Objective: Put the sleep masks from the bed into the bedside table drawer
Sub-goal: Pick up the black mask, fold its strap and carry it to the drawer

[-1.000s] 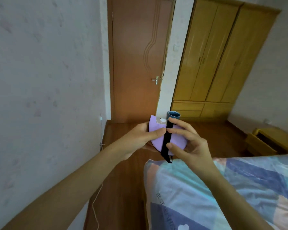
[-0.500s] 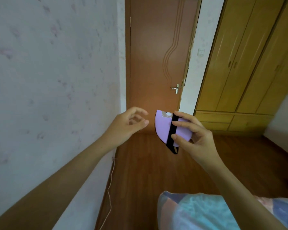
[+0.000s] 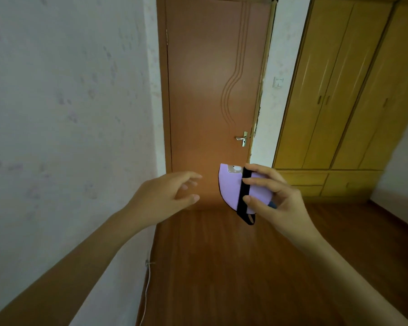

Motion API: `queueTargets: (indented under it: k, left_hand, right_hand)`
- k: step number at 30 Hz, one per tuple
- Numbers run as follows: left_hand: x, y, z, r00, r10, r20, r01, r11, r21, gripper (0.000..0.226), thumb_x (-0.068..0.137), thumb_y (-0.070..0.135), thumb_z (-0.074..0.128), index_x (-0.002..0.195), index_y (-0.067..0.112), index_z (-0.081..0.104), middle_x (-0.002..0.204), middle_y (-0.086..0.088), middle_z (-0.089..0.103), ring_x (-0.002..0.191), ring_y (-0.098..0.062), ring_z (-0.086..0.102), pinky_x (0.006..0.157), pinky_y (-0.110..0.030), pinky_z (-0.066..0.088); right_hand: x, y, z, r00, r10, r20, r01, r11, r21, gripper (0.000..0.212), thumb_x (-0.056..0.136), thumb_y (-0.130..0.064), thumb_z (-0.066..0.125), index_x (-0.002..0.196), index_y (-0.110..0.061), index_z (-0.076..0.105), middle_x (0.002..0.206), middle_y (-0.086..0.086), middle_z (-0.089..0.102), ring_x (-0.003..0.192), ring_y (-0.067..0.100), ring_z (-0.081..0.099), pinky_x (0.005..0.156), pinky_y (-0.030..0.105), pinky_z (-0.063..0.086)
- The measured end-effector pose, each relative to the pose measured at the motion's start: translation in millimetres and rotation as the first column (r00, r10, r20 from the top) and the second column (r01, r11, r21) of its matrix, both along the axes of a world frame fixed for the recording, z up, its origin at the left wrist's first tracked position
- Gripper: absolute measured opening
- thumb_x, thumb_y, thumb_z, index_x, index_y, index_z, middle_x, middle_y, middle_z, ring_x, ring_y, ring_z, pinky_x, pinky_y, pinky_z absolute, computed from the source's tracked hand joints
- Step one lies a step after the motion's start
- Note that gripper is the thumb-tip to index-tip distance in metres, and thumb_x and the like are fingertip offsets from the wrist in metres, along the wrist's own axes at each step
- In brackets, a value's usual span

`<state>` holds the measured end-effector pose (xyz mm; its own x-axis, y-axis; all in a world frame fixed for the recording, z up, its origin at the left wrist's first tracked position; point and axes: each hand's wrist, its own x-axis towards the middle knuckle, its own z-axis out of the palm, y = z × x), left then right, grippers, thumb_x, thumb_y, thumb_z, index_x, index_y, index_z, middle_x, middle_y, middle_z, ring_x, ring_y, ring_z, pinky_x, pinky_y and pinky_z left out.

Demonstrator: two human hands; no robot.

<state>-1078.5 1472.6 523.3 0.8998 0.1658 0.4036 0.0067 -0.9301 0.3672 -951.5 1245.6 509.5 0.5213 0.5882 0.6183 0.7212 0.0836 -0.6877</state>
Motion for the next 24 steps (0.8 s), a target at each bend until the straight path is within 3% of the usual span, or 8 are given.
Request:
queueTargets:
  k: [3,10,15,19,24]
  left_hand:
    - [44,41,8,0.999,-0.035,-0.022,0.037,0.998,0.06,0.043,0.088,0.049,0.054,0.129,0.045,0.042,0.12,0.026,0.053,0.105,0.006,0.051,0.082,-0.014,0.04]
    - [151,101,21,0.99,-0.117,-0.076,0.132,0.965,0.228,0.046,0.089,0.047,0.052,0.133,0.039,0.041,0.128,0.019,0.055,0.111,-0.001,0.053,0.086,-0.023,0.045]
    - [242,116,23,0.976,-0.19,-0.107,0.213,0.931,0.297,0.046,0.09,0.045,0.053,0.134,0.036,0.041,0.126,0.016,0.056,0.112,-0.004,0.053,0.088,-0.027,0.046]
    - [328,126,21,0.971,-0.219,-0.092,0.237,0.917,0.322,0.046,0.089,0.048,0.053,0.132,0.038,0.042,0.122,0.018,0.058,0.11,-0.006,0.055,0.085,-0.034,0.048]
    - [435,133,22,0.966,-0.23,-0.121,0.256,0.918,0.302,0.044,0.089,0.048,0.052,0.131,0.04,0.041,0.12,0.02,0.058,0.111,-0.005,0.055,0.087,-0.036,0.047]
  right_hand:
    - [35,36,6,0.999,-0.025,0.038,0.026,1.0,-0.009,0.033,0.079,-0.006,0.071,0.108,-0.02,0.069,0.133,-0.012,0.052,0.128,0.005,0.045,0.089,0.013,0.048]
    - [116,80,9,0.995,-0.086,0.048,0.086,0.996,-0.002,0.032,0.08,-0.008,0.072,0.109,-0.022,0.069,0.132,-0.013,0.053,0.128,0.008,0.047,0.095,0.027,0.05]
    - [193,94,4,0.983,-0.163,0.083,0.164,0.986,-0.008,0.034,0.079,-0.028,0.07,0.112,-0.02,0.068,0.135,-0.012,0.051,0.132,0.012,0.044,0.1,0.045,0.048]
    - [268,103,2,0.976,-0.193,0.097,0.193,0.981,0.012,0.032,0.079,-0.016,0.069,0.111,-0.017,0.068,0.135,-0.005,0.052,0.13,0.012,0.046,0.103,0.04,0.046]
    - [368,108,2,0.966,-0.24,0.098,0.243,0.97,-0.016,0.03,0.082,-0.011,0.071,0.112,-0.016,0.068,0.136,-0.007,0.051,0.131,0.009,0.044,0.1,0.037,0.049]
